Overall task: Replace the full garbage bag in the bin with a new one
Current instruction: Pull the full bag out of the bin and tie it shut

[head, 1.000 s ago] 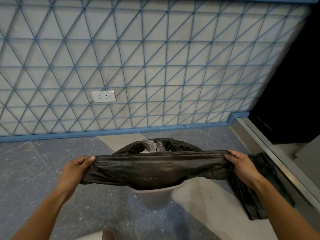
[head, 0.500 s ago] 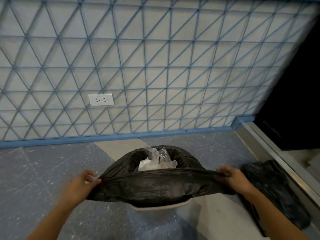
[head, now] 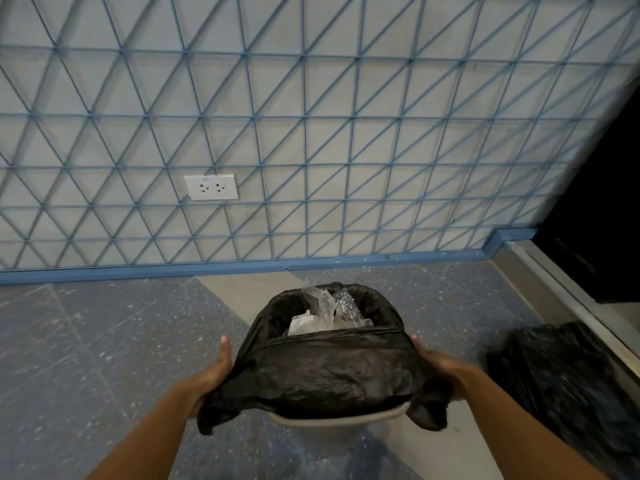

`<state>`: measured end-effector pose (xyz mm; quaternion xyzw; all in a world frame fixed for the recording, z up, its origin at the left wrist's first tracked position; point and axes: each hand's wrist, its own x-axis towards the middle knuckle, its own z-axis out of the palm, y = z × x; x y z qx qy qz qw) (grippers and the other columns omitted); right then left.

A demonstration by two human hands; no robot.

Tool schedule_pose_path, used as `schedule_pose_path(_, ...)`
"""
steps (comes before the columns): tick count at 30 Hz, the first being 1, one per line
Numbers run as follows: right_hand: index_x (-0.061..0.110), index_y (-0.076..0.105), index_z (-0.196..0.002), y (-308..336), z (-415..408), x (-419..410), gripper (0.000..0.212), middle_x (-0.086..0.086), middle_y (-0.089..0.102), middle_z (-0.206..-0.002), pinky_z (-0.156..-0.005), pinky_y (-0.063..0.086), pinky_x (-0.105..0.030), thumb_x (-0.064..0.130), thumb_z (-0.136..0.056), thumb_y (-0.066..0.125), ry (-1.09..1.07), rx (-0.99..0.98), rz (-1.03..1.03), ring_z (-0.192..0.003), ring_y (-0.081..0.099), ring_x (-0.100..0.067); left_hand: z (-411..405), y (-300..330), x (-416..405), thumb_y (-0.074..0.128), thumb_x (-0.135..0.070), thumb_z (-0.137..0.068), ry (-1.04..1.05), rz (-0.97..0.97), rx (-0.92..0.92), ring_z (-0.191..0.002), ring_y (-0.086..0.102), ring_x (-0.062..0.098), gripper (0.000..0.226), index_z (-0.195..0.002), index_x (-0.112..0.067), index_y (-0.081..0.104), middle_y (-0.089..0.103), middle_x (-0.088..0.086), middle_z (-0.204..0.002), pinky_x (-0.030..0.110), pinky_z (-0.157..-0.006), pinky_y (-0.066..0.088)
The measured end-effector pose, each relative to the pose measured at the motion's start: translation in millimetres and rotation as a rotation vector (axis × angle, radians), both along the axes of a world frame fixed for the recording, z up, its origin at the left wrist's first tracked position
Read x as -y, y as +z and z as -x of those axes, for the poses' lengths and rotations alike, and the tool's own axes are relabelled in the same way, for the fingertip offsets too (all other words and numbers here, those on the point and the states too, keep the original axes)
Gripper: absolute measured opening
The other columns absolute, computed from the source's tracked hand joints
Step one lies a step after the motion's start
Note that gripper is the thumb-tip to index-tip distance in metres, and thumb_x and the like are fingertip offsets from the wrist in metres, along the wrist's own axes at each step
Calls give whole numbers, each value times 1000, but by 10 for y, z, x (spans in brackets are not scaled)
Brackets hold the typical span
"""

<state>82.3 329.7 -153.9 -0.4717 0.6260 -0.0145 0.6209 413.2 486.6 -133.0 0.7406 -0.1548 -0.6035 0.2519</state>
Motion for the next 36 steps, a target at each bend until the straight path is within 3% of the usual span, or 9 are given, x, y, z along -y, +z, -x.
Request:
schedule_pose_path(3, 5, 52, -125, 33, 145, 26, 51, -9, 61, -118, -74, 53, -32, 45, -98, 37, 30, 7, 4, -63, 62, -13, -100, -98, -102, 3, -66, -90, -223, -148, -72, -41, 47, 15, 93, -89, -6, 75, 71, 12, -73, 22, -44, 34)
schedule_pose_path(6, 11, 59, -95, 138, 249, 138, 13, -9, 66, -92, -64, 57, -30, 15, -95, 47, 354, -63, -118, -52, 63, -13, -105, -93, -157, 34, -43, -97, -152, -94, -107, -30, 40, 16, 70, -46, -6, 64, 53, 9, -46, 13, -38, 25)
schedule_pose_path(9, 8, 65, -99, 258, 261, 265, 15, -14, 63, -99, -75, 52, -34, 9, -92, 52, 488, -239, 70, -83, 61, -25, -153, 98, -61, 45, -13, -95, -22, -10, -21, -35, 58, 22, 38, -70, 7, 66, 64, 15, -49, 19, -35, 45)
schedule_pose_path(12, 9, 70, -85, 513, 199, 389, 26, -13, 70, -87, -76, 54, -34, 9, -94, 46, 293, -97, 174, -77, 65, -26, -316, 378, 48, 52, -6, -91, 53, 140, 150, -73, 68, 28, 18, -99, 1, 67, 73, 13, -74, 33, -67, 55)
schedule_pose_path(17, 7, 65, -79, 921, 243, 362, 11, -1, 64, -73, -65, 42, -14, 9, -89, 60, -87, 85, 975, -69, 57, -2, -428, 818, -19, 51, 0, -88, 323, 640, 327, -64, 66, 19, 20, -90, -10, 68, 72, -2, -62, 25, -57, 54)
schedule_pose_path(21, 5, 60, -82, 788, 560, 21, 7, -4, 58, -77, -68, 36, -8, -1, -85, 61, -4, -105, 1445, -72, 53, -9, -424, 758, -362, 43, 11, -87, 241, 792, 428, -61, 58, 5, 28, -73, -3, 63, 65, -5, -60, 14, -61, 44)
schedule_pose_path(28, 46, 49, -61, 18, 1157, 87, 62, 5, 50, -76, -65, 41, -28, -14, -71, 59, 381, -470, 1048, -79, 60, -30, -1029, -29, -798, 46, 31, -73, -177, 464, 698, -83, 65, 1, 75, -49, -35, 73, 66, 19, -88, 2, -75, 39)
schedule_pose_path(32, 19, 68, -94, 459, 828, 144, 11, -2, 63, -98, -83, 42, -30, 12, -89, 61, 89, -174, 1018, -99, 61, -25, -654, 434, -422, 54, -4, -90, 94, 630, 891, -95, 55, 21, 24, -101, -19, 69, 62, 4, -103, 26, -83, 41)
schedule_pose_path(36, 33, 31, -139, 835, 335, 295, 71, 7, 43, -131, -110, 32, -40, 58, -78, 56, 302, 81, 601, -128, 39, -15, -148, 742, 26, 68, -57, -72, -374, 522, 719, -125, 40, 14, 81, -141, -34, 33, 40, -12, -128, 41, -111, 30)
